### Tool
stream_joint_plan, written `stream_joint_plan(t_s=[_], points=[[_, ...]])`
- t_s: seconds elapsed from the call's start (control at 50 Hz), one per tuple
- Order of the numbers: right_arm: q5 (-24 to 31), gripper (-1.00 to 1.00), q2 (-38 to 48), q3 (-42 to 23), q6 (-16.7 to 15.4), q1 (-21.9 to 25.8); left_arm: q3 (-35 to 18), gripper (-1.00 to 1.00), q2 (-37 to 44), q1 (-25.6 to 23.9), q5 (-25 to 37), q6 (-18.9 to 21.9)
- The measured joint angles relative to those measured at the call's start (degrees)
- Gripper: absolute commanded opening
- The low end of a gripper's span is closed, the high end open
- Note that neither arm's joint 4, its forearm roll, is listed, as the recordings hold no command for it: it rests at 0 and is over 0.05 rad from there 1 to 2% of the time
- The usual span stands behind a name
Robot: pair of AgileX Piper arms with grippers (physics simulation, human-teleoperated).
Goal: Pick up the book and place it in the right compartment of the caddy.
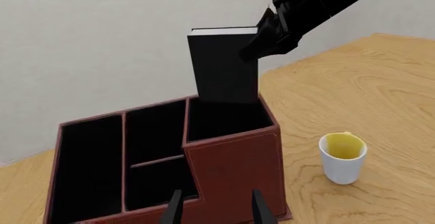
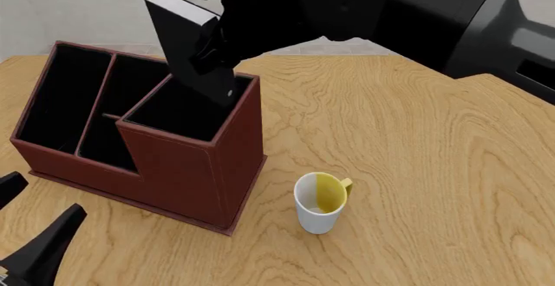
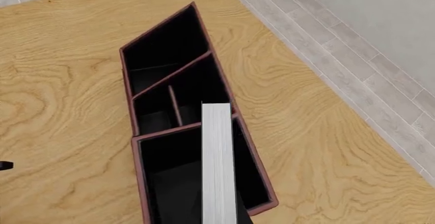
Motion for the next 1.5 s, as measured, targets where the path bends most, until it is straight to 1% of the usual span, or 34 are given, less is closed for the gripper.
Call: stream_joint_plan(t_s=[0.28, 0.64, 1.24, 1.5], points=[[-2.52, -1.00, 0.19, 2.81, 1.30, 0.18, 0.38, 1.00, 0.00, 0.43, -0.38, 0.05], [-5.23, -1.00, 0.47, 6.03, 2.07, 0.43, 0.18, 1.00, 0.00, 0.81, -0.17, 0.02], [-9.31, -1.00, 1.96, 9.83, 3.60, 0.87, -3.15, 1.00, 0.00, 1.48, 3.31, -0.06], [-10.98, -1.00, 2.86, 11.16, 4.13, 0.92, -1.41, 1.00, 0.00, 1.70, 1.65, -0.13]])
